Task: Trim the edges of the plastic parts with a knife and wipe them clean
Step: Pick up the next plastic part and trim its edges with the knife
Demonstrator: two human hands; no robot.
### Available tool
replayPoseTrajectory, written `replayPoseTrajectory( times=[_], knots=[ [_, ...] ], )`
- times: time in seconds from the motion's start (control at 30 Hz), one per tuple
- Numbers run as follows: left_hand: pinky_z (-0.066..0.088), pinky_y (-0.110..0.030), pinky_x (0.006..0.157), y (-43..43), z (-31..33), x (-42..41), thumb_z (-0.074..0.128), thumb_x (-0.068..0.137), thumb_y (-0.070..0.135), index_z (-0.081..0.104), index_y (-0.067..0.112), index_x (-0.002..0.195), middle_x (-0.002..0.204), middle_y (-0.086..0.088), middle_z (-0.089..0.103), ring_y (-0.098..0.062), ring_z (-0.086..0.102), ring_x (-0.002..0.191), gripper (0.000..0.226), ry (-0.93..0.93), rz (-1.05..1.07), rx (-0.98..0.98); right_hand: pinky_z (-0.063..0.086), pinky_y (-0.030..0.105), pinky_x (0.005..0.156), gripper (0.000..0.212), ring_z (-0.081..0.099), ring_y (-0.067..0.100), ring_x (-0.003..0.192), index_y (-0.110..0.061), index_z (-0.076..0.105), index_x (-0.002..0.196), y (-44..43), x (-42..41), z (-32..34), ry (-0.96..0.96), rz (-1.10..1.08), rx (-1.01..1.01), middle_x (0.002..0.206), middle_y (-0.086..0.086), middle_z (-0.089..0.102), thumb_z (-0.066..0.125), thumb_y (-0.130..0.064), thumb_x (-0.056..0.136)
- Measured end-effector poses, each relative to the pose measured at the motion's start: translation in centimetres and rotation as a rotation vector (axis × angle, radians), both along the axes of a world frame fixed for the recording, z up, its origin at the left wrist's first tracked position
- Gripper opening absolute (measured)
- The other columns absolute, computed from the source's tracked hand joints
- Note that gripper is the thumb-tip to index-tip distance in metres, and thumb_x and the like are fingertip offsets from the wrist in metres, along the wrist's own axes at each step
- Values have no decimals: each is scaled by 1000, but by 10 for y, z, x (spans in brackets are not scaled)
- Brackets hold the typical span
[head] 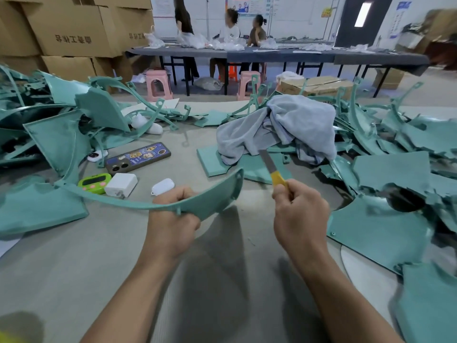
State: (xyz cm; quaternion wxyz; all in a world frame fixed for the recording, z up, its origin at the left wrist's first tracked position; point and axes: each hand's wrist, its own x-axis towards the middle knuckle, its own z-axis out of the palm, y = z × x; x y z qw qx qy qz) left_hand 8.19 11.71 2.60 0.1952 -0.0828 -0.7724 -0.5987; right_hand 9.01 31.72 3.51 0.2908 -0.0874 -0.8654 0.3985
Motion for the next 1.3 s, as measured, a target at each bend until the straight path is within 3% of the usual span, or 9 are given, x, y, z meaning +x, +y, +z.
replayPoseTrajectory(
  times=[0.2, 0.27, 0.47, 0.57, 0.7, 0.83, 0.97, 1.1, 1.3],
  knots=[
    [15, -40, 55, -2, -1, 1, 51, 39, -1, 26, 13, 62, 67, -7, 26, -19, 22, 65, 37, -117, 32, 190, 34, 22, 43, 31, 43, 13, 44, -8, 68, 70, -3, 9, 2, -54, 425, -631, 50, 9, 57, 56, -13, 99],
    [15, -34, 53, -1, -1, 1, 50, 39, -1, 26, 16, 59, 63, -2, 25, -16, 23, 61, 35, -115, 32, 155, 36, 21, 42, 35, 45, 15, 43, -12, 69, 69, -10, 9, 2, -101, 520, -714, 51, 11, 59, 54, -12, 100],
    [15, -24, 46, 3, 2, 3, 48, 40, -5, 30, 20, 50, 56, 8, 27, -8, 22, 53, 33, -96, -5, 126, 36, 28, 48, 38, 45, 17, 42, -13, 62, 60, -26, -2, -16, -445, 311, -575, 47, 5, 57, 52, -11, 96],
    [11, -32, 51, 2, 3, 4, 48, 39, -5, 26, 19, 54, 61, 1, 24, -14, 20, 58, 36, -111, 20, 165, 38, 30, 50, 36, 48, 16, 43, -13, 67, 57, -28, -3, -17, -371, 254, -486, 48, 6, 61, 57, -15, 92],
    [12, -37, 53, 1, -1, 1, 48, 40, -4, 25, 14, 61, 64, -4, 25, -17, 22, 61, 36, -132, 37, 201, 34, 23, 42, 33, 44, 15, 45, -22, 72, 67, -33, 5, -13, -188, 513, -772, 51, 8, 60, 57, -21, 97],
    [26, -33, 54, 1, -9, -7, 51, 38, -6, 38, -4, 75, 70, -8, 39, -19, 35, 65, 40, -171, 117, 367, 39, 31, 52, 34, 47, 13, 43, -15, 67, 65, -31, -3, -19, -402, 322, -535, 49, 4, 60, 55, -18, 96],
    [37, -38, 63, 2, -8, -10, 53, 37, -7, 47, -15, 88, 77, -10, 53, -22, 50, 72, 52, -199, 155, 521, 36, 31, 50, 30, 45, 16, 45, -14, 69, 66, -29, -1, -15, -303, 346, -698, 50, 7, 58, 57, -19, 94],
    [41, -38, 67, 7, -6, -8, 53, 39, -7, 49, -18, 91, 82, -12, 56, -23, 53, 76, 54, -193, 73, 501, 37, 23, 44, 31, 47, 13, 45, -20, 72, 70, -35, 4, -13, -204, 531, -772, 54, 8, 61, 57, -30, 95],
    [50, -23, 53, 7, -3, -6, 49, 53, -21, 62, -3, 105, 78, 1, 73, -15, 68, 68, 56, -182, 52, 718, 29, 27, 45, 32, 38, 16, 45, -12, 64, 69, -30, -2, -20, -358, 292, -702, 47, 4, 52, 52, -14, 99]
  ],
)
